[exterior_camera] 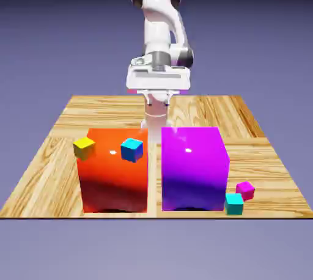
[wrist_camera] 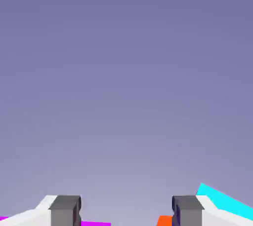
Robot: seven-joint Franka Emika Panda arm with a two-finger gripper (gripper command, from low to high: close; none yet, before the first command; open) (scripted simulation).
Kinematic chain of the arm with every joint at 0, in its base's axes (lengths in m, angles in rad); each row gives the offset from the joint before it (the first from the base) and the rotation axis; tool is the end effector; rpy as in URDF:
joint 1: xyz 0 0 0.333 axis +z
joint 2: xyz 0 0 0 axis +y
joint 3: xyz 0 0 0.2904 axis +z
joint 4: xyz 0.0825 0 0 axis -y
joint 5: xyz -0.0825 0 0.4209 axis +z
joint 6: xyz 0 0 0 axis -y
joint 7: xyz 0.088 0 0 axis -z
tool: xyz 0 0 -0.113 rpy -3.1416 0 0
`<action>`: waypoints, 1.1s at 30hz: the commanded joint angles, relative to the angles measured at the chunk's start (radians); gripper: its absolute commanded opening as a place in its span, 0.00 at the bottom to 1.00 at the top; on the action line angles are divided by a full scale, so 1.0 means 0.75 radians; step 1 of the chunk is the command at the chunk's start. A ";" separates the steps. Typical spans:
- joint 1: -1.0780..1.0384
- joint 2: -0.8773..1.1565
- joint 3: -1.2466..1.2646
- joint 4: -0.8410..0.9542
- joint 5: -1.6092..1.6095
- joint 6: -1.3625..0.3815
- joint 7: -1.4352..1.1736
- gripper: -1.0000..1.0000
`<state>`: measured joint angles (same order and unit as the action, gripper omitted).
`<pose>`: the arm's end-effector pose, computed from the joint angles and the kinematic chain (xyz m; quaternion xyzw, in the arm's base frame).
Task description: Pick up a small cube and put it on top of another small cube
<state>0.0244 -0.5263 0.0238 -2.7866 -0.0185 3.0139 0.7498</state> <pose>0.4436 0.0221 0.3992 -0.8762 0.3113 -0.3430 0.1331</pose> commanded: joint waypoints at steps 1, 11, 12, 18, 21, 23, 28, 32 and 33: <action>0.014 0.048 0.026 0.026 -0.020 -0.026 0.010 0.50; 0.050 0.532 0.291 0.373 -0.222 -0.291 0.122 0.50; 0.046 0.580 0.318 0.415 -0.242 -0.318 0.135 0.50; 0.018 0.870 0.478 0.667 -0.362 -0.482 0.210 0.50; 0.004 1.015 0.558 0.793 -0.422 -0.564 0.247 0.50; -0.006 1.111 0.611 0.878 -0.462 -0.619 0.272 0.50; -0.021 1.353 0.742 1.056 -0.524 -0.844 0.395 0.50; -0.029 1.546 0.845 1.181 -0.553 -1.074 0.527 0.50; -0.031 1.595 0.871 1.213 -0.560 -1.132 0.560 0.50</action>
<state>0.0013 0.6697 0.6767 -1.8772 -0.4385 2.1653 1.1697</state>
